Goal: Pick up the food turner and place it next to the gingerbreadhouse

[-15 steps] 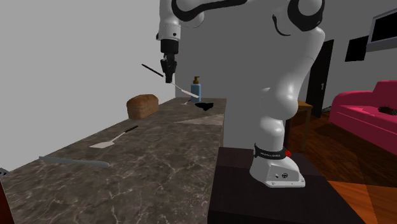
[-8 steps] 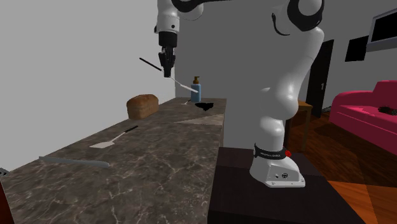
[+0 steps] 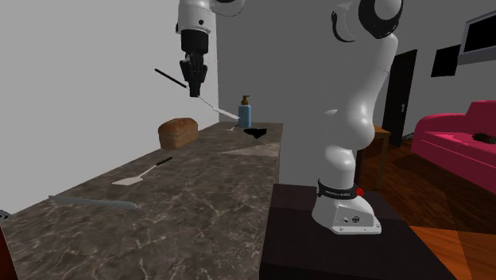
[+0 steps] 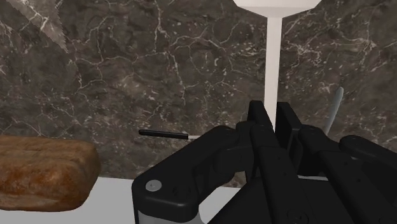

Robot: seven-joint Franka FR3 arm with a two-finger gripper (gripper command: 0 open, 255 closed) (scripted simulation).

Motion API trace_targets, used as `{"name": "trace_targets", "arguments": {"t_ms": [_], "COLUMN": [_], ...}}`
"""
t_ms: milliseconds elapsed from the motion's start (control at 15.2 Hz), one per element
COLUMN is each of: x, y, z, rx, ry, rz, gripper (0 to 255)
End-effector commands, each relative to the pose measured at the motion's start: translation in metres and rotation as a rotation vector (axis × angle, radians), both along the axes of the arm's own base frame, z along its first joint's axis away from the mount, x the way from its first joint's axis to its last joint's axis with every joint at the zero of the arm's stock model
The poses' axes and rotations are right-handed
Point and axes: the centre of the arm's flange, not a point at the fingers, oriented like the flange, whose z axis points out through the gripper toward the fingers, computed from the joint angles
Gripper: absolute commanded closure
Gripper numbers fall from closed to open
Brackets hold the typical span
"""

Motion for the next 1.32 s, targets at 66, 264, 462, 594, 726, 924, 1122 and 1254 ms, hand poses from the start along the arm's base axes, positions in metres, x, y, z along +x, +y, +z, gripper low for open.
{"name": "trace_targets", "arguments": {"t_ms": [66, 264, 462, 594, 726, 924, 1122, 1254], "x": [0.001, 0.003, 0.005, 0.006, 0.008, 0.01, 0.011, 0.013], "y": [0.04, 0.08, 0.12, 0.146, 0.172, 0.212, 0.251, 0.278], "z": [0.002, 0.002, 0.002, 0.002, 0.002, 0.003, 0.003, 0.003], "rx": [0.0, 0.0, 0.0, 0.0, 0.0, 0.0, 0.0, 0.0], "ry": [0.0, 0.0, 0.0, 0.0, 0.0, 0.0, 0.0, 0.0], "rz": [-0.001, -0.001, -0.001, -0.001, -0.001, -0.001, -0.001, -0.001], "gripper": [255, 255, 255, 255, 255, 255, 255, 255]}}
